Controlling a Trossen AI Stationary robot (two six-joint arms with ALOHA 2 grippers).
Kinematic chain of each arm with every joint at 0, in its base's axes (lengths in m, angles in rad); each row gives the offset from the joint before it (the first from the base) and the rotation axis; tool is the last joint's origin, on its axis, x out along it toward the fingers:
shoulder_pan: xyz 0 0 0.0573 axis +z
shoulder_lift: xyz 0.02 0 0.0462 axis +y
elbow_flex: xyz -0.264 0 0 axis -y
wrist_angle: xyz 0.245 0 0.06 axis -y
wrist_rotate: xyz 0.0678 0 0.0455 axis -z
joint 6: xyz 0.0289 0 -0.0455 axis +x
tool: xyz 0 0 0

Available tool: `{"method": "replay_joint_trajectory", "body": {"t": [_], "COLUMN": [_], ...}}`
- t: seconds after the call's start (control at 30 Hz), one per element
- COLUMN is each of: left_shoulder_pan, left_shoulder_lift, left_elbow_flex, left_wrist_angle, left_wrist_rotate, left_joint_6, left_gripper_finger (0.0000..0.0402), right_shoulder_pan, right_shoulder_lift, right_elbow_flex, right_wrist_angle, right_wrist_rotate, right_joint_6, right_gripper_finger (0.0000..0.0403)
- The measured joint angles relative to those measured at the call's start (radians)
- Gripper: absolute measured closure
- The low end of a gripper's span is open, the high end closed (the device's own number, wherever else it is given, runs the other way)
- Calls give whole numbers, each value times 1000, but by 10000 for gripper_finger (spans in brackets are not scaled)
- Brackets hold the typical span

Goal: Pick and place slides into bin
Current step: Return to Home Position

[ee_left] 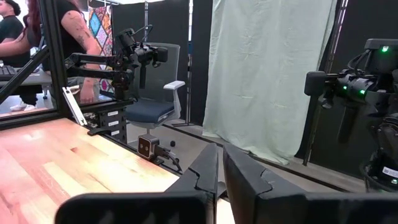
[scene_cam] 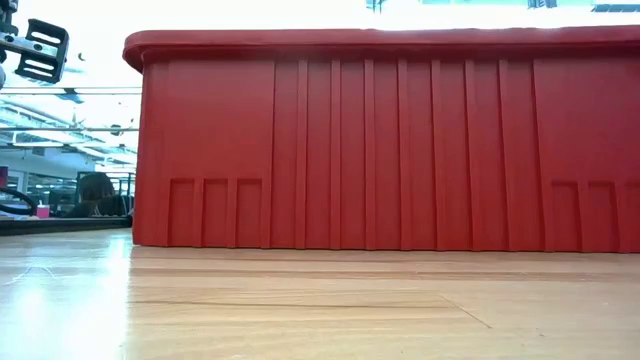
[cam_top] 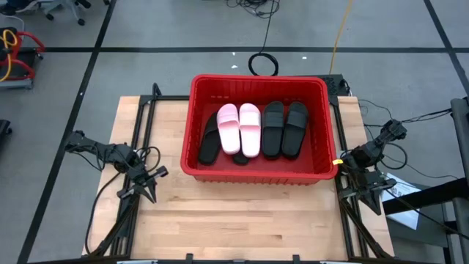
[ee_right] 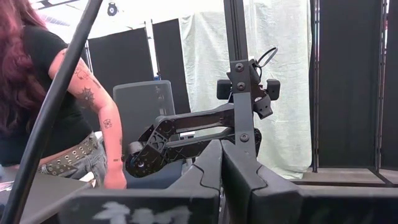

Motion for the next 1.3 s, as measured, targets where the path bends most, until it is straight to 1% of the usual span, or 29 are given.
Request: {"method": "replay_joint_trajectory", "body": {"t": [0.17,0.47,0.77,0.9,1.3], "left_shoulder_pan": [0,0,0,0,0], "left_shoulder_lift": [0,0,0,0,0], "left_elbow_flex": [0,0,0,0,0], "left_wrist_angle": [0,0,0,0,0], "left_wrist_rotate": [0,0,0,0,0], "left_joint_6": [0,0,0,0,0], "left_gripper_finger": [378,400,377,374,400], "right_shoulder_pan": [0,0,0,0,0], "right_shoulder_lift": [0,0,0,0,0], "right_elbow_flex": [0,0,0,0,0], "right_wrist_angle": [0,0,0,0,0], "right_wrist_rotate": [0,0,0,0,0], "right_joint_6": [0,0,0,0,0], "right_gripper_finger": [403,403,403,403,403]}}
